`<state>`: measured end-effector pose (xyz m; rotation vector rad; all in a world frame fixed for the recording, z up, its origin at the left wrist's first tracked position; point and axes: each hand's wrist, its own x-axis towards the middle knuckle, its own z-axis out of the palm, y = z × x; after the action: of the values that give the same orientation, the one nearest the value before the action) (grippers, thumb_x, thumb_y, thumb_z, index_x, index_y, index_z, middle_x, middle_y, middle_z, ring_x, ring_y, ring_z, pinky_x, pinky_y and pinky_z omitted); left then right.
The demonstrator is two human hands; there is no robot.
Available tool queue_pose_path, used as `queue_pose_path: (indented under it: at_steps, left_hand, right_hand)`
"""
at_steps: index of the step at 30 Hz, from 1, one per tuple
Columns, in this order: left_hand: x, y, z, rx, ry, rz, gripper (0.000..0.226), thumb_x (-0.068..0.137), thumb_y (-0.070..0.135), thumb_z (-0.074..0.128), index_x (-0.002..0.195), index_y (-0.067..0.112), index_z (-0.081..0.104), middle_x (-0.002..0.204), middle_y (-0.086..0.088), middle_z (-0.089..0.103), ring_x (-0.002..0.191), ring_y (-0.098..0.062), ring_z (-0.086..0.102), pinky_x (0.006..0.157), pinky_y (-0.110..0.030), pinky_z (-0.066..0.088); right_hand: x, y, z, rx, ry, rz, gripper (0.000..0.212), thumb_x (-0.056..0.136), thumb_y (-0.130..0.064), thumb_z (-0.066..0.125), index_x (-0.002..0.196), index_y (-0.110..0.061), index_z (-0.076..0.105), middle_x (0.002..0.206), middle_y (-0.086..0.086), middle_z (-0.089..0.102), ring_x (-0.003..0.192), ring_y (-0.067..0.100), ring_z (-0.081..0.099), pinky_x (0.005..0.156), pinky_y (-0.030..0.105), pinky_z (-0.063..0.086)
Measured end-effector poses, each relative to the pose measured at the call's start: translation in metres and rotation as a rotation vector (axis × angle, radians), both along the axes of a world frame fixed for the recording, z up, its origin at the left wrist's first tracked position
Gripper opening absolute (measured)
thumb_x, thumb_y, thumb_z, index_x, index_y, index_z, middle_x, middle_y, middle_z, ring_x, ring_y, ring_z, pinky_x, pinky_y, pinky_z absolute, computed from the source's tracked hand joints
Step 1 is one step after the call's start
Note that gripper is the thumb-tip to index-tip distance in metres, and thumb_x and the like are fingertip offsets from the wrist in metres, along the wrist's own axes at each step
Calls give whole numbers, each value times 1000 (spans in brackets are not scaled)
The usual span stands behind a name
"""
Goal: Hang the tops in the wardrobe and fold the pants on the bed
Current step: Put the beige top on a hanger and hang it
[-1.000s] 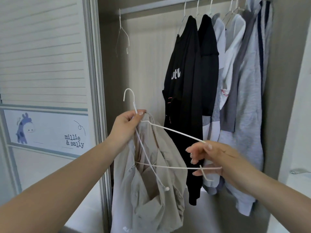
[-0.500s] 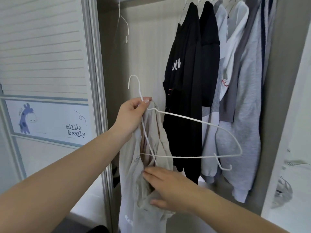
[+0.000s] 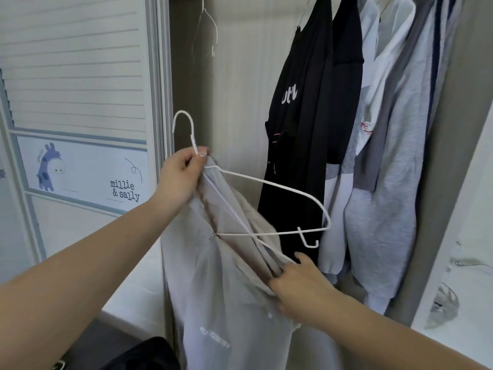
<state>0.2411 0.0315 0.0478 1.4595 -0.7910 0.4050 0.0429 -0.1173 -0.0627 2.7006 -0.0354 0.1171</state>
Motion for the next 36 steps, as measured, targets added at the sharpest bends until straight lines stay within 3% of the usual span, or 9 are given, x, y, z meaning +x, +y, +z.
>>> queue_pose_path:
  at_steps: [4,8,12,16,20,27,30,32,36]
  left_hand:
    - [17,6,-17,77,-14,65,22,97,27,51,97,16,69,90,-2,62,70,-9,51,57,-9,38]
    - [21,10,-26,125,-17,45,21,97,26,50,103,17,68,76,1,59,50,2,45,48,-7,34]
    - [19,10,-30,172,-60,78,18,97,24,50,105,21,65,81,12,58,72,-1,53,69,-14,39]
    - [15,7,-37,226,-119,153,13,98,23,48,96,20,60,88,7,59,82,-9,53,67,-6,34]
    - [11,5,-47,315,-224,145,14,98,20,47,93,15,59,88,1,59,82,-13,53,69,-21,35]
    - [-11,-6,-62,505,-454,-4,16,90,23,56,91,12,67,82,7,59,79,-10,53,71,-19,37]
    - [-37,-27,-51,439,-457,-55,7,89,22,65,89,17,70,85,6,68,83,-9,60,76,-24,44]
    - [-52,-39,-41,392,-427,-74,6,88,26,66,87,22,69,84,7,69,81,-8,61,77,-27,46]
    - [-67,-47,-27,343,-417,-124,11,87,33,62,86,26,70,83,9,70,80,-8,62,77,-32,49]
  right_hand:
    - [-25,-10,21,-274,-253,159,16,52,-33,77,52,-26,63,49,-11,54,64,14,60,90,63,45]
    - [-40,-29,30,-322,-381,274,3,63,-25,69,64,-24,66,63,-11,57,76,17,62,95,71,35]
    - [-51,-39,43,-265,-355,385,8,66,-26,68,66,-23,60,62,-12,55,71,11,60,97,66,38]
    - [-58,-43,47,-162,-319,460,13,76,-27,46,65,-23,52,60,-10,49,59,10,53,103,55,41]
    - [-63,-49,58,-170,-334,444,4,74,-28,62,71,-25,63,59,-11,50,60,9,54,107,50,37]
    - [-55,-58,82,-149,-365,423,18,68,-12,74,82,-23,71,61,-7,51,59,13,55,104,52,39]
    - [-36,-45,83,-18,-336,405,29,70,-3,70,93,-20,71,78,-3,61,67,18,61,90,43,52]
    - [-25,-32,80,267,-296,295,31,85,-12,58,113,-24,60,99,-6,60,79,18,60,71,29,48]
    - [-14,-30,63,672,-410,177,39,91,-19,48,123,-36,35,66,-14,52,56,10,51,48,21,33]
